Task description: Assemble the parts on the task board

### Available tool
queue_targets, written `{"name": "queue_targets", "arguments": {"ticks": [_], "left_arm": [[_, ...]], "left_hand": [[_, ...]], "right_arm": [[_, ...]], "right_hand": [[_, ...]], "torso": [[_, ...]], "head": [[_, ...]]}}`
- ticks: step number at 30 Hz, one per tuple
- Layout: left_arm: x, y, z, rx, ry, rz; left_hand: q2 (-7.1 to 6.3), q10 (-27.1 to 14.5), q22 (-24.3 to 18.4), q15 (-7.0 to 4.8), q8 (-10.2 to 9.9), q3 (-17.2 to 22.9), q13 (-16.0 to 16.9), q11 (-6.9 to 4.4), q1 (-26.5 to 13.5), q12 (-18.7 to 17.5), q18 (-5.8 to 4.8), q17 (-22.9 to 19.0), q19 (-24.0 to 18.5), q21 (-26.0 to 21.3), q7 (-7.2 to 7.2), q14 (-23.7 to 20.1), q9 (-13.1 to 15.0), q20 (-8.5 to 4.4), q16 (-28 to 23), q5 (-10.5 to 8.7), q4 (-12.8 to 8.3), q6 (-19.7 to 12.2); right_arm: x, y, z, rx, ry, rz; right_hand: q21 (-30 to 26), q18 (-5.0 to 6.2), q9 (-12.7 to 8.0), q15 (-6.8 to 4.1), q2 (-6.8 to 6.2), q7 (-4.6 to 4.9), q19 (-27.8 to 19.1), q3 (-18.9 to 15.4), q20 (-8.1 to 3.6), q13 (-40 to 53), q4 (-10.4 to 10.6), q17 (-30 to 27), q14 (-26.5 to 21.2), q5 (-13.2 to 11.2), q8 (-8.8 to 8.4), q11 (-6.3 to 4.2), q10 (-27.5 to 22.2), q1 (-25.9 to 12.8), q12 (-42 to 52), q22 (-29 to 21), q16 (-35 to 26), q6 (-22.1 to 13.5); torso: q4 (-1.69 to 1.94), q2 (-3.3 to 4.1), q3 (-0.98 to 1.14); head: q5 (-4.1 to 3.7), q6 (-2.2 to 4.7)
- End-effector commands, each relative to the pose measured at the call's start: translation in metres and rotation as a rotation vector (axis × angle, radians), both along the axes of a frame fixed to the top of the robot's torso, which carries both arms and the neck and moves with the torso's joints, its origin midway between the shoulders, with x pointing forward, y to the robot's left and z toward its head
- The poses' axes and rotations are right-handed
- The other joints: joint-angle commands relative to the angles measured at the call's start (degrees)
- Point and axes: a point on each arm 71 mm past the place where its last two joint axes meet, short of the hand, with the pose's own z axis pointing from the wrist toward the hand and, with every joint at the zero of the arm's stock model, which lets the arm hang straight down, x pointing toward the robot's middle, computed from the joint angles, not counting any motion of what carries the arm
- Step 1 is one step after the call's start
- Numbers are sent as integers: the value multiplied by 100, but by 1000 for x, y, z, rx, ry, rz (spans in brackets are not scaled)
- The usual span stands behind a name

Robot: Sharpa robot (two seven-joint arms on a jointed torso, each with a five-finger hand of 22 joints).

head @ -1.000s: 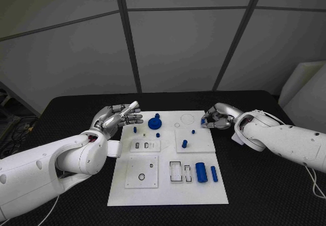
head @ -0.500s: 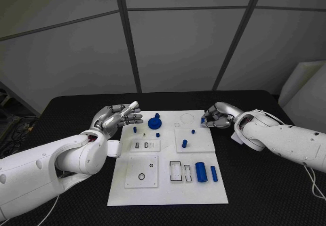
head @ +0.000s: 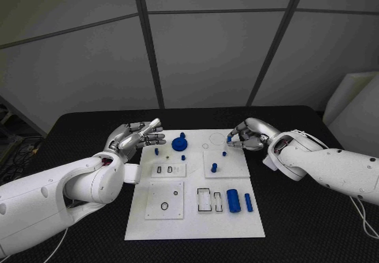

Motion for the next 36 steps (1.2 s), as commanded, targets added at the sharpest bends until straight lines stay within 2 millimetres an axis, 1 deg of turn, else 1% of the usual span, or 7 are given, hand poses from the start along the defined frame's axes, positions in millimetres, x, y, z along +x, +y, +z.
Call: {"name": "queue_targets", "arguments": {"ticks": [1,11,16,22,24,29,36], "left_arm": [[0,0,1,-3,-6,-10],[3,5,-1,3,-6,2],[6,8,-2,7,-5,11],[9,10,-4,11,0,15],[10,10,-4,11,1,16],[10,10,-3,12,1,16],[10,9,-3,12,1,15]], "left_hand": [[48,-5,-6,8,-28,6,-4,17,-5,-29,-66,6,-48,-37,86,-15,-5,4,-40,-13,-21,4],[53,-4,-6,8,-33,3,-3,18,-5,-35,-65,8,-53,-38,89,-14,-5,5,-45,-13,-27,4],[53,-4,-6,8,-33,3,-3,18,-5,-35,-65,8,-53,-38,89,-14,-5,5,-45,-13,-27,4],[56,-1,-6,8,-33,4,-3,17,-4,-35,-64,9,-54,-38,88,-12,-4,6,-47,-13,-30,8],[56,-1,-6,8,-33,4,-3,17,-4,-35,-64,9,-54,-38,88,-12,-4,6,-47,-13,-30,8],[56,-1,-6,8,-33,4,-3,17,-4,-35,-64,9,-54,-38,88,-12,-4,6,-47,-13,-30,8],[56,-1,-6,8,-33,4,-3,17,-4,-35,-64,9,-54,-38,88,-12,-4,6,-47,-13,-30,8]], "right_arm": [[-5,13,5,29,-4,-17],[-21,73,11,16,-8,86],[-24,107,11,-6,-14,137],[-22,138,8,-15,-18,169],[-22,146,6,-25,-27,185],[-23,163,1,-58,-40,221],[-27,179,-9,-110,-30,252]], "right_hand": [[38,-87,5,-50,4,-73,594,4,-48,963,9,1181,523,19,41,-45,182,-41,29,1509,36,120],[38,-87,11,-58,23,-85,594,21,-56,962,-3,1184,524,31,44,-57,182,-29,26,1509,38,132],[38,-87,12,-61,28,-87,594,27,-58,961,-8,1178,523,35,43,-60,181,-24,24,1509,35,133],[38,-87,12,-64,34,-87,594,34,-61,961,-12,1177,522,48,39,-62,181,-21,24,1509,34,129],[38,-87,12,-65,38,-88,594,39,-63,961,-16,1182,524,57,37,-64,181,-19,24,1509,37,127],[38,-87,13,-67,42,-88,594,45,-65,962,-21,1187,525,68,34,-65,182,-15,25,1509,39,124],[38,-87,12,-67,41,-87,594,45,-66,958,-22,1189,525,71,32,-64,178,-16,19,1509,40,121]], "torso": [[2,-37,-9],[10,-99,-25],[-4,-131,-44],[10,-170,-84],[6,-168,-83],[3,-181,-106],[2,-169,-87]], "head": [[33,-15],[99,-90],[163,-147],[188,-188],[200,-194],[227,-219],[253,-239]]}}
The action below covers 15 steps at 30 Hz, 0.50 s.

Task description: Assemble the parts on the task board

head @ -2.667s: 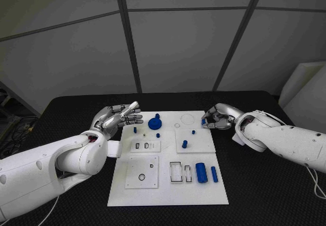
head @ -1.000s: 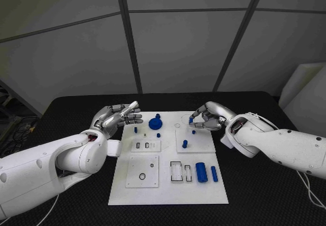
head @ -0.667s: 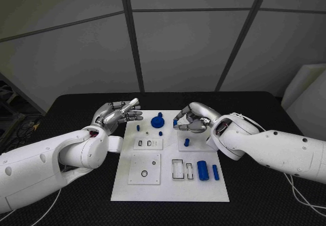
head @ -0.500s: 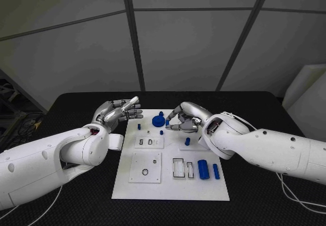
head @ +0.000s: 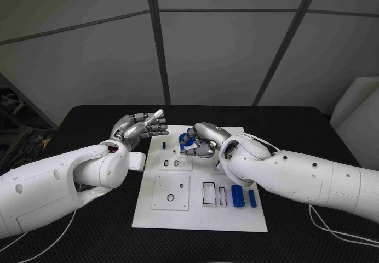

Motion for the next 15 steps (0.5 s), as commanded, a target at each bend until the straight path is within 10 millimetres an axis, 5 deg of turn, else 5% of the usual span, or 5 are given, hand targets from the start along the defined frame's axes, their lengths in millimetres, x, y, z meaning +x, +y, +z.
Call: {"name": "queue_targets", "arguments": {"ticks": [1,15], "left_arm": [[0,-2,2,-4,-7,-15],[0,-3,2,-4,-8,-20]], "left_hand": [[57,-1,-7,8,-33,4,-3,17,-3,-35,-64,6,-34,-38,88,-12,-4,-15,-13,-13,-31,8],[63,9,-7,8,-32,4,-1,15,0,-35,-63,8,-37,-37,83,-12,-2,-13,-18,-13,-38,16]], "right_arm": [[-2,5,-4,-76,-15,21],[-9,15,-21,-142,17,51]], "right_hand": [[38,-87,5,-27,46,-89,593,35,-26,958,-12,1189,525,33,41,-46,198,-15,20,1509,40,119],[38,-87,4,-27,40,-83,593,33,-30,951,-10,1184,524,37,32,-43,192,-28,11,1509,37,107]], "torso": [[-3,6,9],[-2,3,19]], "head": [[21,-18],[72,-96]]}}
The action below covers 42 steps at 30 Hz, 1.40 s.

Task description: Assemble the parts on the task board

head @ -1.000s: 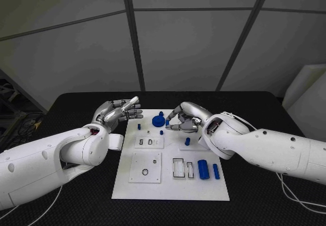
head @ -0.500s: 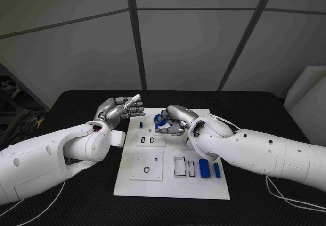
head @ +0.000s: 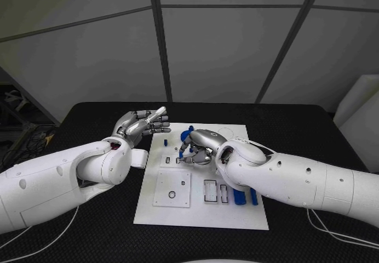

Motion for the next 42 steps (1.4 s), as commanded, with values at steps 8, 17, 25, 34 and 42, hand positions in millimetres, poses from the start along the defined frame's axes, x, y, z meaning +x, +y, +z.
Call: {"name": "queue_targets", "arguments": {"ticks": [8,17,25,34,42], "left_arm": [[0,-3,2,-4,-10,-18],[-1,-3,2,-4,-10,-19],[-1,-3,2,-4,-10,-19],[0,-3,2,-5,-10,-20],[0,-3,2,-4,-10,-19]], "left_hand": [[63,8,-7,8,-32,4,-1,15,0,-35,-63,8,-37,-37,83,-12,-3,-13,-18,-14,-38,16],[63,8,-7,8,-32,4,-1,15,0,-35,-63,8,-37,-37,83,-12,-3,-13,-18,-14,-38,16],[66,14,-6,7,-32,2,0,14,2,-37,-62,10,-40,-37,80,-11,-1,-12,-23,-14,-44,24],[66,14,-6,7,-32,2,0,14,2,-37,-62,10,-40,-37,80,-11,-1,-12,-23,-14,-44,24],[66,14,-6,7,-32,2,0,14,2,-37,-62,10,-40,-37,80,-11,-1,-12,-23,-14,-44,24]], "right_arm": [[0,2,-7,-66,6,6],[0,2,-10,-69,9,-3],[0,1,-13,-81,21,-5],[0,1,-15,-92,29,-4],[0,1,-16,-110,38,-3]], "right_hand": [[38,-86,5,-27,72,-78,594,32,-31,951,-10,1180,523,36,7,-42,192,0,11,1509,35,106],[38,-86,4,-27,67,-75,594,30,-32,944,-9,1177,523,34,2,-40,186,-9,3,1509,34,100],[38,-86,4,-27,67,-75,594,30,-32,944,-9,1177,523,34,2,-40,186,-9,3,1509,34,100],[38,-86,3,-25,61,-72,594,28,-33,936,-9,1172,522,32,-5,-38,179,-18,-7,1509,32,90],[38,-86,-10,-8,12,-37,594,14,-26,873,-11,1153,517,17,-62,-11,123,-69,-82,1509,22,7]], "torso": [[-1,-3,2],[-1,-1,1],[-6,2,5],[-5,4,6],[-5,1,5]], "head": [[16,-24],[25,-30],[38,-40],[39,-57],[41,-67]]}}
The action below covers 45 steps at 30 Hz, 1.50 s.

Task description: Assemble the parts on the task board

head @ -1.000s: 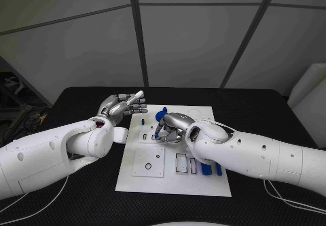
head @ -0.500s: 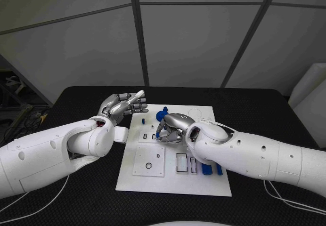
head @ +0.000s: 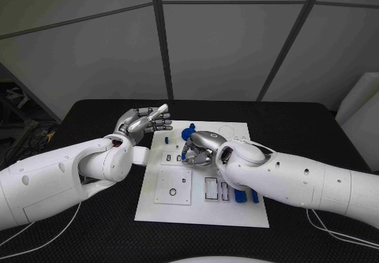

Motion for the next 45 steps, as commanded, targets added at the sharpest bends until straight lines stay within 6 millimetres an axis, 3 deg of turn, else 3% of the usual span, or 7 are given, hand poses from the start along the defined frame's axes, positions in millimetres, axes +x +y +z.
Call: {"name": "queue_targets", "arguments": {"ticks": [1,18,45], "left_arm": [[0,-2,2,-3,-11,-15],[0,-2,2,-3,-9,-16],[0,-2,2,0,-10,-17]], "left_hand": [[66,14,-7,7,-32,2,0,14,2,-37,-62,6,-40,-37,80,-11,-1,-12,-23,-13,-44,23],[66,14,-7,7,-32,2,0,14,2,-37,-62,6,-40,-37,80,-11,-1,-12,-23,-13,-44,23],[66,14,-7,7,-32,2,0,14,2,-37,-62,6,-40,-37,80,-11,-1,-12,-23,-13,-44,23]], "right_arm": [[-1,0,-5,-43,24,3],[-1,-1,-6,-51,26,-1],[-1,0,-5,-41,16,-7]], "right_hand": [[38,-87,-12,-4,-29,-10,594,5,-24,864,-3,1149,517,2,-49,-6,115,-61,-46,1509,20,11],[31,-83,-59,83,-124,113,583,-16,47,767,16,1109,507,-6,-221,100,19,-188,-167,1497,-1,-256],[23,-79,-60,131,-204,158,570,-82,101,733,64,1092,503,-113,-273,148,-20,-332,-209,1482,-12,-353]], "torso": [[1,-3,-2],[2,-1,0],[3,0,1]], "head": [[2,-7],[4,-16],[18,-5]]}}
